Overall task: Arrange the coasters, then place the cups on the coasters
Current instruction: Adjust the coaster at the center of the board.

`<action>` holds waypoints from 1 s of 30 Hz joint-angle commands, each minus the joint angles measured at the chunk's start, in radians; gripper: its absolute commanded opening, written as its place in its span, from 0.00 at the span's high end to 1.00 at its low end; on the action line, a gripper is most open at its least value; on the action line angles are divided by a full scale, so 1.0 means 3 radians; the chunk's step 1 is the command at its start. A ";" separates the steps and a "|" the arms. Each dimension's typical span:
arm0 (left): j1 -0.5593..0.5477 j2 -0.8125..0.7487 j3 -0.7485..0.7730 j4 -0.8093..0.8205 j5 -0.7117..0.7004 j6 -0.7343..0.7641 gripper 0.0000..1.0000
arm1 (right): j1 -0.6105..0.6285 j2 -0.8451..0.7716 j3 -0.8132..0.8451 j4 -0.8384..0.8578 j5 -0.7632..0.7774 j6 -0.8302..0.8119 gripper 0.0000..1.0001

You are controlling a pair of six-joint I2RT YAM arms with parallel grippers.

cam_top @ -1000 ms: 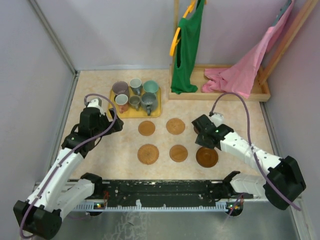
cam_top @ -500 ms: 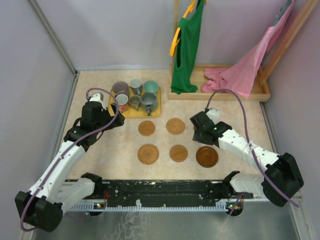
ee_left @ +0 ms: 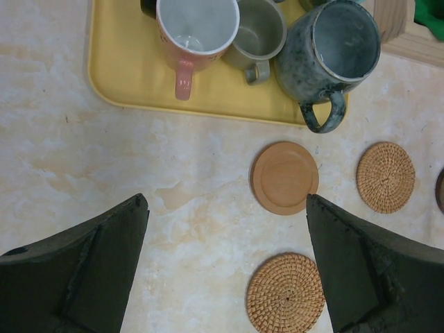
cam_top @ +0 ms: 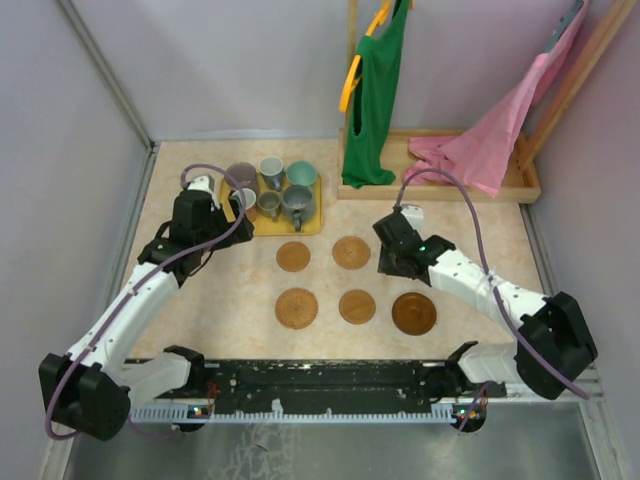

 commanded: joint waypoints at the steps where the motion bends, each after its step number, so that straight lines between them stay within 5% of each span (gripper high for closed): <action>1: 0.0022 0.0015 0.0127 0.0108 -0.0055 0.0059 0.00 | 0.0048 0.0128 0.0173 0.0239 -0.0299 -0.0203 0.66; 8: 0.0021 -0.0004 0.0076 0.0094 -0.0063 0.0032 0.00 | 0.0212 0.0185 0.0050 0.0193 -0.0355 -0.0177 0.67; 30: 0.0023 0.0090 0.0030 0.0182 0.0023 0.0031 0.00 | 0.0233 -0.0802 -0.0713 -0.0700 -0.0181 0.0706 0.73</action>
